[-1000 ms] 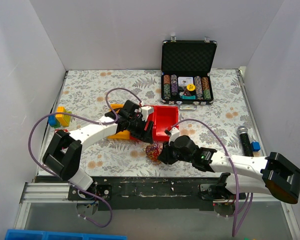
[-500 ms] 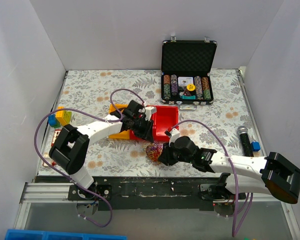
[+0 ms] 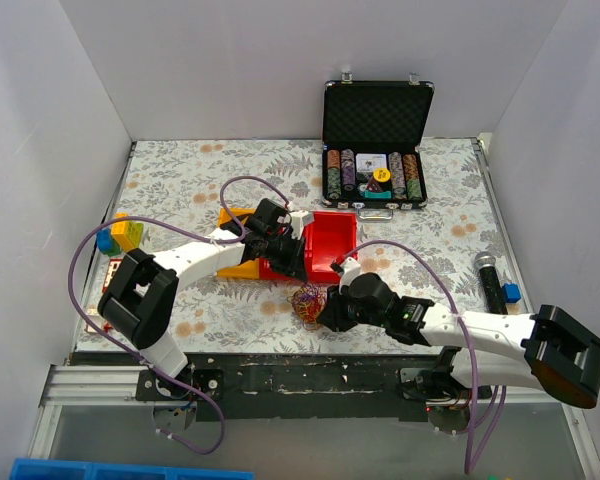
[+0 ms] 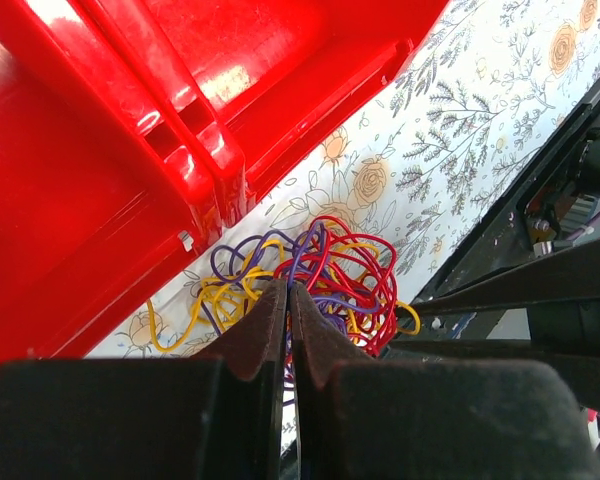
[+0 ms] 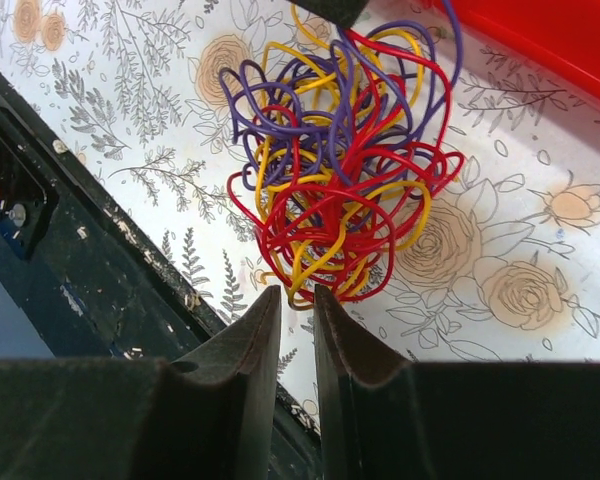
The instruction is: Untangle the cables
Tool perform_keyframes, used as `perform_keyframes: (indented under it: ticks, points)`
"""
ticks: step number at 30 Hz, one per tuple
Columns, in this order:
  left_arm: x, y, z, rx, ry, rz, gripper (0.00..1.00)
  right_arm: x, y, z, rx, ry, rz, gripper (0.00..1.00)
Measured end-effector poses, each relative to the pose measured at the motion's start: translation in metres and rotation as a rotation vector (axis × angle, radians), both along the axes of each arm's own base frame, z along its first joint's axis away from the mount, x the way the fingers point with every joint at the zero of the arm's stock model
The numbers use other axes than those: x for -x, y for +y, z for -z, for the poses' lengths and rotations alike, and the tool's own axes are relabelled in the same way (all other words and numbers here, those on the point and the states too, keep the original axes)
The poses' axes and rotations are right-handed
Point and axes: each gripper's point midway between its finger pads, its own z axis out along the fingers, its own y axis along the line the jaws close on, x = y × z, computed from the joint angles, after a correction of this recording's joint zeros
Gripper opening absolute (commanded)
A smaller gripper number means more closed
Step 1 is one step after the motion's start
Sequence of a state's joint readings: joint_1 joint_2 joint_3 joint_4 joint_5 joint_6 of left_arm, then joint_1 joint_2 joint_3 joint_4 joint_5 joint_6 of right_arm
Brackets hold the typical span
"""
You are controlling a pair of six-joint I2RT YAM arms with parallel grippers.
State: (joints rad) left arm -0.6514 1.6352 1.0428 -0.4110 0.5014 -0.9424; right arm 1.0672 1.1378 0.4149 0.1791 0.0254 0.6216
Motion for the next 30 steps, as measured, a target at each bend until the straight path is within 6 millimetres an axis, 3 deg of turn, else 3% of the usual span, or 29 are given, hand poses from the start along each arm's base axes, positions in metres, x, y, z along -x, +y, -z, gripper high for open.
perform_keyframes:
  ticks: [4, 11, 19, 30]
  points:
    - [0.001, 0.004, -0.002, -0.021, -0.001, 0.009, 0.00, -0.004, -0.007, -0.005, 0.010, -0.024, 0.033, 0.33]
    - [-0.002, 0.015, -0.013, -0.084, -0.047, 0.021, 0.00, -0.019, -0.015, -0.033, -0.039, -0.123, 0.103, 0.40]
    - [0.006, 0.028, -0.011, -0.120, -0.058, 0.011, 0.00, -0.023, -0.018, -0.011, 0.045, -0.109, 0.111, 0.46]
    - [0.002, 0.032, -0.009, -0.142, -0.073, -0.002, 0.00, -0.027, -0.010, -0.010, 0.043, -0.116, 0.098, 0.46]
